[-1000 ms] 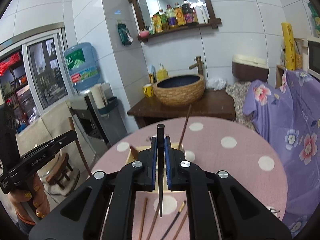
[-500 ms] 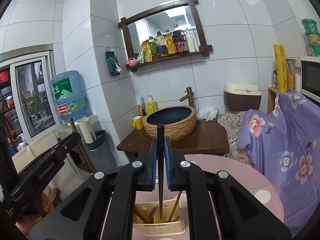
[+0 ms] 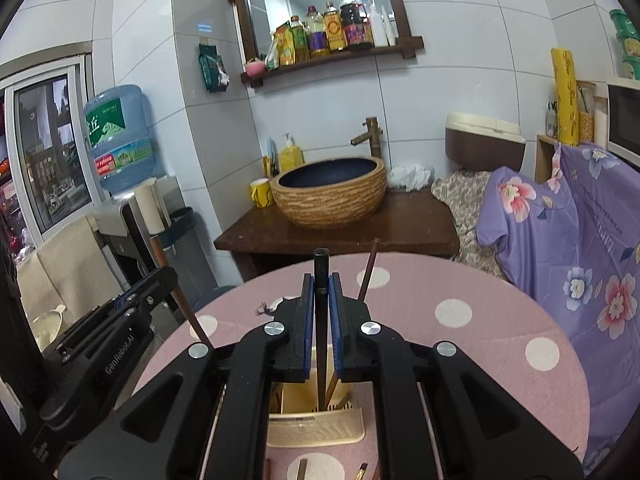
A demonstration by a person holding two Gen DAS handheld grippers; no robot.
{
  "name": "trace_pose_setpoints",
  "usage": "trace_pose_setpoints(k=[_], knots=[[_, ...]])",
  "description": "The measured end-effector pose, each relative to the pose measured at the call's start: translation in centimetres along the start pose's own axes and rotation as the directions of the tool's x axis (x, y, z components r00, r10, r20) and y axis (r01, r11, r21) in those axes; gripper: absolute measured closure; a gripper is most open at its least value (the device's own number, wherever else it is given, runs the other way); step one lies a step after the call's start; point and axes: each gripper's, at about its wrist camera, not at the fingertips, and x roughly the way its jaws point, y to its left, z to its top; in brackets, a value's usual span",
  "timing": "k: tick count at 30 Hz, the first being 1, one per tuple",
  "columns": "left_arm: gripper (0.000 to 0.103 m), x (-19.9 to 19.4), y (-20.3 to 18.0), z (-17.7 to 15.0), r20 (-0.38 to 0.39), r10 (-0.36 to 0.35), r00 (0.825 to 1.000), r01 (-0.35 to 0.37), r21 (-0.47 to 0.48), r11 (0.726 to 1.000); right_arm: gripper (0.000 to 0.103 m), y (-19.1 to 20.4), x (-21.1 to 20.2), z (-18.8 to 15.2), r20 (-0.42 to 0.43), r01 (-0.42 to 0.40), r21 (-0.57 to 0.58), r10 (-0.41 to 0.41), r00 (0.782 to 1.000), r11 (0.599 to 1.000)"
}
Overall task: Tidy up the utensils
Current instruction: 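Lift both chopsticks and drop them into the cream holder, then lower both tools back to the chopstick row and grasp one chopstick each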
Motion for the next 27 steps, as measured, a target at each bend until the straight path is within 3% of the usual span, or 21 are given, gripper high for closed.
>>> trace_pose_setpoints(k=[7,10,11,13,16,17,19,23,27], knots=[[0.095,1.1,0.0,-2.1,-0.055,0.009,0.998,-0.008,0.029,1.000,0.095,-0.2,0.1,-1.1,0.005,-0.003,-0.008,0.003,1.000,1.000],[0.095,0.9,-0.1,-2.5,-0.042,0.018,0.999,-0.016,0.044,0.999,0.091,-0.2,-0.1,-1.2,0.023,-0.028,-0.021,0.028,0.999,0.999],[0.095,0.7,-0.2,-2.5,-0.041,0.013,0.999,-0.011,0.051,0.999,0.086,-0.1,-0.4,-1.4,0.040,-0.023,-0.034,0.024,0.999,0.999],[0.094,0.3,-0.3,-2.8,-0.046,0.007,0.999,-0.004,0.063,0.998,0.043,-0.3,-1.3,-1.8,0.069,-0.021,-0.031,0.023,0.997,0.999],[0.080,-0.8,0.0,-3.6,-0.060,0.006,0.998,-0.002,0.060,0.998,0.042,-0.5,-2.8,-2.8,0.084,-0.006,-0.035,0.009,0.996,0.999],[0.064,-1.2,0.3,-4.0,-0.066,0.009,0.998,-0.006,0.055,0.998,0.042,-0.6,-3.3,-3.3,0.078,0.026,-0.044,-0.023,0.997,0.999],[0.048,-2.0,1.1,-5.1,-0.098,0.030,0.995,-0.028,0.029,0.999,0.042,-0.9,-3.9,-4.4,0.055,0.069,-0.050,-0.066,0.996,0.996],[0.048,-2.7,2.8,-8.2,-0.215,0.038,0.976,-0.043,-0.016,0.999,0.042,-2.1,-3.7,-8.4,-0.083,0.094,-0.069,-0.099,0.992,0.993],[0.049,-2.7,3.8,-12.4,-0.343,0.035,0.939,-0.044,-0.018,0.999,0.045,-3.1,-3.1,-12.8,-0.181,0.130,-0.069,-0.140,0.973,0.989]])
